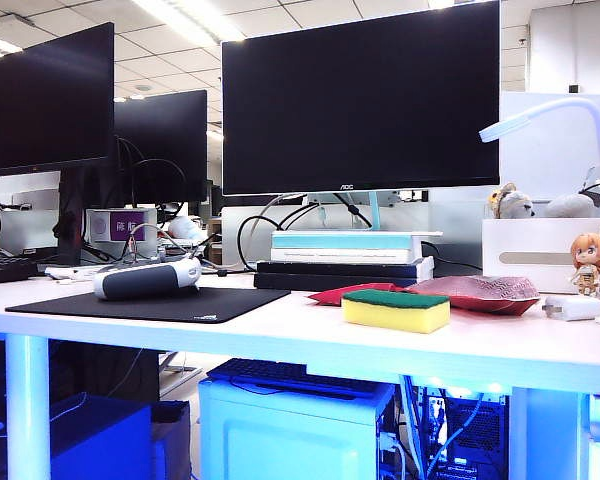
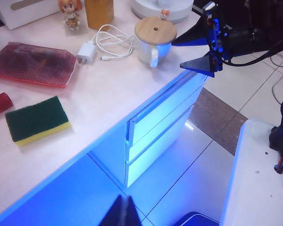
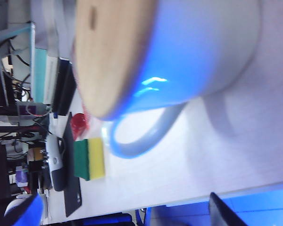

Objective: Open the drawer, place the cleaning sponge inside, then close the drawer.

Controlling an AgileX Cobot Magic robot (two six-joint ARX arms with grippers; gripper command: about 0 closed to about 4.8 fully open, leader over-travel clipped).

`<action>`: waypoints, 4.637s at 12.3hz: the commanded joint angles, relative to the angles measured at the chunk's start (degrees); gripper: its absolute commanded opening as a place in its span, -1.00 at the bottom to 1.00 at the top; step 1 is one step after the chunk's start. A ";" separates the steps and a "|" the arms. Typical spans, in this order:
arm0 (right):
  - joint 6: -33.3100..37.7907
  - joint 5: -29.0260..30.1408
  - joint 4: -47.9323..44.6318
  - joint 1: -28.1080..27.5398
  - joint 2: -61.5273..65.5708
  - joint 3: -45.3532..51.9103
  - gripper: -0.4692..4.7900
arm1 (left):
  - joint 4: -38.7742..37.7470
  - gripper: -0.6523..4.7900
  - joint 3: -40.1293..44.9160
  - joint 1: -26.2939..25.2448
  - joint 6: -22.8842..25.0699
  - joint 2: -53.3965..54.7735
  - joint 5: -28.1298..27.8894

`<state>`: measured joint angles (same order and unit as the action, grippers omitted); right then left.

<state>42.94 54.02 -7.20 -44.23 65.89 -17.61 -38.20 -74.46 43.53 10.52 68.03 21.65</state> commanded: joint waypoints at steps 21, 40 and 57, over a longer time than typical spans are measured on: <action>-0.74 2.58 -22.34 -28.92 3.65 16.44 1.00 | 0.37 -0.78 -0.26 -0.09 0.02 -0.13 0.24; 11.02 4.61 -67.73 -24.55 46.34 8.61 1.00 | -1.16 -0.78 -0.24 -0.09 0.02 -0.11 0.24; 12.35 -2.69 -72.39 -20.87 51.28 6.54 1.00 | -1.18 -0.78 -0.24 -0.09 0.00 -0.11 0.22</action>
<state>55.33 51.68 -78.98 -65.17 117.34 -10.83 -39.77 -74.46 43.44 10.52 68.03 21.65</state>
